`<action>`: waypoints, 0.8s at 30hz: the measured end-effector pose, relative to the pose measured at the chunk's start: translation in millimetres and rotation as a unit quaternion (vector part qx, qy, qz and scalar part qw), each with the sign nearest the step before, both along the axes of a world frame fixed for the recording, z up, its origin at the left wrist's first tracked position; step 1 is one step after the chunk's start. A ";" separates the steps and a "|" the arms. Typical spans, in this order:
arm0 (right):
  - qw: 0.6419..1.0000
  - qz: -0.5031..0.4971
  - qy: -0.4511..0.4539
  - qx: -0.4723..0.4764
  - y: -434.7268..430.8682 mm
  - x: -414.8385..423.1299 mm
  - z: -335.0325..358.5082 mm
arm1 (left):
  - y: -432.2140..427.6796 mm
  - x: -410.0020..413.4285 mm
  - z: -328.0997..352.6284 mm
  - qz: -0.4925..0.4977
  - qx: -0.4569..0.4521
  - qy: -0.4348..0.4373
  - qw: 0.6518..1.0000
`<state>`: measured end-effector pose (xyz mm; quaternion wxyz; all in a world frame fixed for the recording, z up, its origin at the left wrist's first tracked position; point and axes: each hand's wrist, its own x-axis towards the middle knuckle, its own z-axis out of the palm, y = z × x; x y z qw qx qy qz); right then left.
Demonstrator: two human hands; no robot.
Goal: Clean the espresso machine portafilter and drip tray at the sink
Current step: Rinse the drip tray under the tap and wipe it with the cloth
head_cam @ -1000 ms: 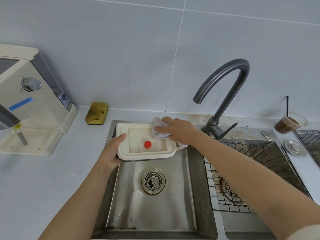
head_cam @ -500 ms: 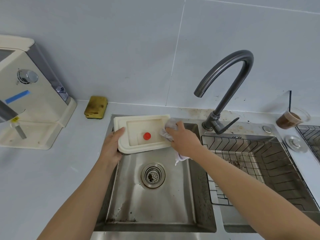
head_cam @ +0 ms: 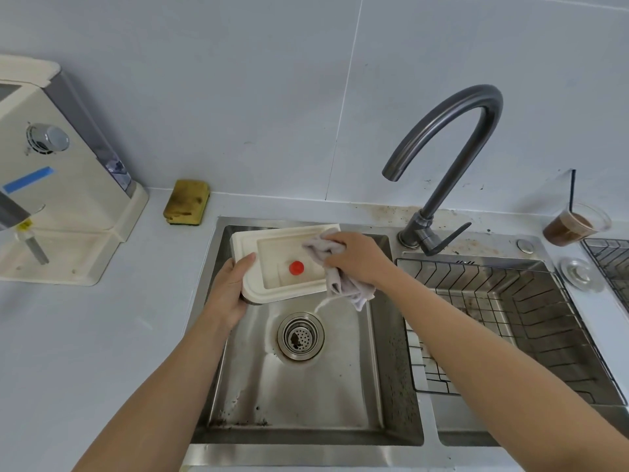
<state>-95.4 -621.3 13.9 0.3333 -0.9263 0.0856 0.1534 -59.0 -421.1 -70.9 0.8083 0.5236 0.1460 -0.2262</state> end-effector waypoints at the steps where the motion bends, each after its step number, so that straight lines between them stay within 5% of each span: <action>1: 1.000 -0.003 0.004 -0.006 1.9 2.3 -1.7 | -2.9 -1.8 0.6 -0.006 -0.002 -0.001 1.000; 13: 0.996 -0.043 0.014 -0.079 30.3 12.8 -28.4 | -26.3 -7.5 0.1 -0.017 0.024 -0.007 1.000; 19: 0.996 0.038 -0.003 -0.084 37.1 7.8 -30.9 | -24.0 -2.5 0.3 -0.034 0.039 -0.023 0.998; 24: 0.969 0.198 -0.036 -0.144 42.8 -0.6 -19.3 | -24.3 -1.3 -2.8 -0.042 0.019 -0.011 0.999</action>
